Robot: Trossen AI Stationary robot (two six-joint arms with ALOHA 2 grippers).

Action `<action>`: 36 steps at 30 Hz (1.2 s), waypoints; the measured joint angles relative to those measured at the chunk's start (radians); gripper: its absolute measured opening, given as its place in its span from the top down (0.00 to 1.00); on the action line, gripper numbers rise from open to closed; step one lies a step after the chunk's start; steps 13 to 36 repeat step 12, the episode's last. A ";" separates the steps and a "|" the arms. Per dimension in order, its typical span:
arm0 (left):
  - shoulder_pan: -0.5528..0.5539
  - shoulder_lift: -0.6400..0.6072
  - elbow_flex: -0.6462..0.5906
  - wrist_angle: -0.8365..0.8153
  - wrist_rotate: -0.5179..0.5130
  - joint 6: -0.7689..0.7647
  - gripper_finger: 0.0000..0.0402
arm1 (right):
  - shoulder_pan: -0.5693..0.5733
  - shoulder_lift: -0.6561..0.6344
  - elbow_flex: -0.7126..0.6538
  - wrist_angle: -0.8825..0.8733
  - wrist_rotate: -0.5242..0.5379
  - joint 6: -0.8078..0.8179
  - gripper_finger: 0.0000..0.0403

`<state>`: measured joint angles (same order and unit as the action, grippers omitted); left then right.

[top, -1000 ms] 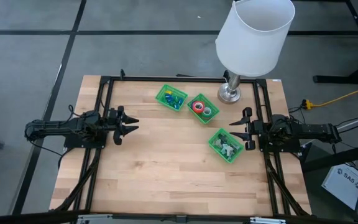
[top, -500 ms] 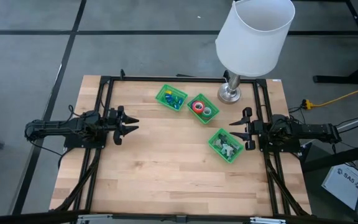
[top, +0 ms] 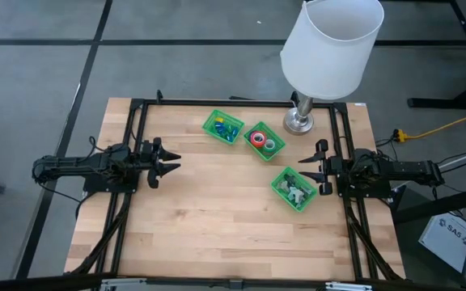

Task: Pick and place Stapler, Stapler remover, tape
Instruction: Return to Home Position

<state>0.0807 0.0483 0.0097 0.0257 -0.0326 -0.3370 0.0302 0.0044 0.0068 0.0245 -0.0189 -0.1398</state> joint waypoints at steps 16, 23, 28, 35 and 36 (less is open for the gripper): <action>0.000 0.000 0.000 0.000 0.000 0.000 0.59 | 0.000 0.000 0.000 0.000 0.000 0.000 0.56; 0.000 0.000 0.000 0.000 0.000 0.000 0.59 | 0.000 0.000 0.000 0.000 0.000 0.000 0.56; 0.000 0.000 0.000 0.000 0.000 0.000 0.59 | 0.000 0.000 0.000 0.000 0.000 0.000 0.56; 0.000 0.000 0.000 0.000 0.000 0.000 0.59 | 0.000 0.000 0.000 0.000 0.000 0.000 0.56; 0.000 0.000 0.000 0.000 0.000 0.000 0.59 | 0.000 0.000 0.000 0.000 0.000 0.000 0.56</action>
